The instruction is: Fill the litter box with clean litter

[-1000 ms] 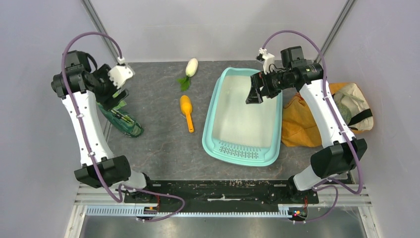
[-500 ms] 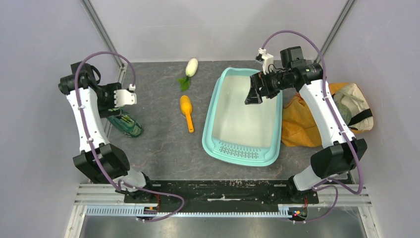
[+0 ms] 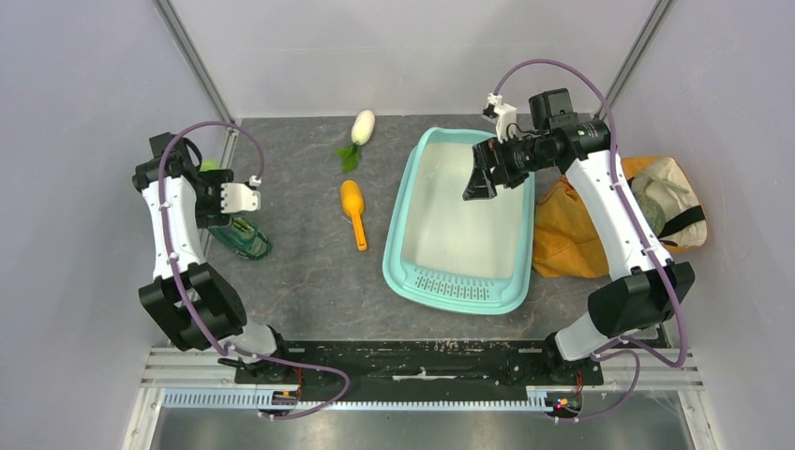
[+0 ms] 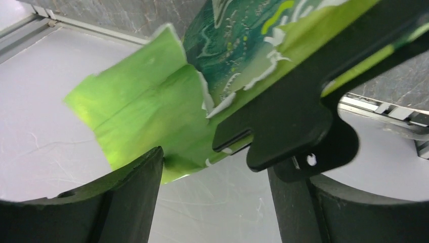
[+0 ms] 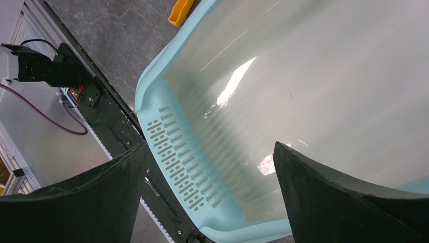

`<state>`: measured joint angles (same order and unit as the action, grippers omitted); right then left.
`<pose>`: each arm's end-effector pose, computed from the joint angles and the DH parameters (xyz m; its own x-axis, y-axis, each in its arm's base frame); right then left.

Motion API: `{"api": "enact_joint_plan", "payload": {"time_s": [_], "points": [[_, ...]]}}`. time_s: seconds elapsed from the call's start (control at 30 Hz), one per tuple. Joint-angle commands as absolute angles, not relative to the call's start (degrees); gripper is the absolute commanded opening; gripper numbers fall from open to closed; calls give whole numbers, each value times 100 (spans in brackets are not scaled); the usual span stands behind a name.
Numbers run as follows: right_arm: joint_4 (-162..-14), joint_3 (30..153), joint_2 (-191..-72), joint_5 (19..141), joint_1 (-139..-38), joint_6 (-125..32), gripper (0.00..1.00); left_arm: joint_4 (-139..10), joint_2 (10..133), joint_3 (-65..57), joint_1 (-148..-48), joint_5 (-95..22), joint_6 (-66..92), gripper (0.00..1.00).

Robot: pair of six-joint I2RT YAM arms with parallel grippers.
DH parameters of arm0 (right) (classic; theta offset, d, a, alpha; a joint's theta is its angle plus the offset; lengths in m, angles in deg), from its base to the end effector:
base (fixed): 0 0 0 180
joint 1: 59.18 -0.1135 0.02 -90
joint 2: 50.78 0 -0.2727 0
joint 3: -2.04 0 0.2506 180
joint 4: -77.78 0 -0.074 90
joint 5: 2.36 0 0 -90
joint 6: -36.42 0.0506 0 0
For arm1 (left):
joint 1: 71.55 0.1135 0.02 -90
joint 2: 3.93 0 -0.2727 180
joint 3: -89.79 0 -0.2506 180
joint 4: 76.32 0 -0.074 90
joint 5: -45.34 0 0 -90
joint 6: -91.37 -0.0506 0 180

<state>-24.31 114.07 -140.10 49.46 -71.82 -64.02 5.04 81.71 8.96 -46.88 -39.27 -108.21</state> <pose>0.2984 0.0990 0.3895 -0.6944 -0.3017 -0.6532 -0.6529 0.6458 0.3958 0.2654 0.1167 0.3289 -0.0791 0.9959 0.0445 0.9213 0.0560 0.3847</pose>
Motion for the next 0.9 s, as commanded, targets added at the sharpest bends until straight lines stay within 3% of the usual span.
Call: {"api": "enact_joint_plan", "payload": {"time_s": [0.0,0.03,0.17,0.27,0.67,0.87], "points": [[-2307,11642,-13947,4839,-7220,-6492,99,-129,8282,927,-4621,-4046,-11066,76],[-2297,11660,-13951,4879,-7219,-6500,99,-108,8349,994,-4580,-3984,-11051,72],[-2272,11662,-13941,4965,-7227,-6570,99,107,8346,1126,-4536,-3630,-11019,40],[-2275,11667,-14007,4958,-7223,-6563,99,413,8189,1052,-4536,-3452,-11195,4],[-2297,11883,-14240,4880,-7221,-6597,99,1805,7997,1551,-4536,-1976,-10309,2],[-2561,11906,-14383,4663,-7307,-6436,99,2003,7524,1175,-4608,-1264,-9974,2]]}}
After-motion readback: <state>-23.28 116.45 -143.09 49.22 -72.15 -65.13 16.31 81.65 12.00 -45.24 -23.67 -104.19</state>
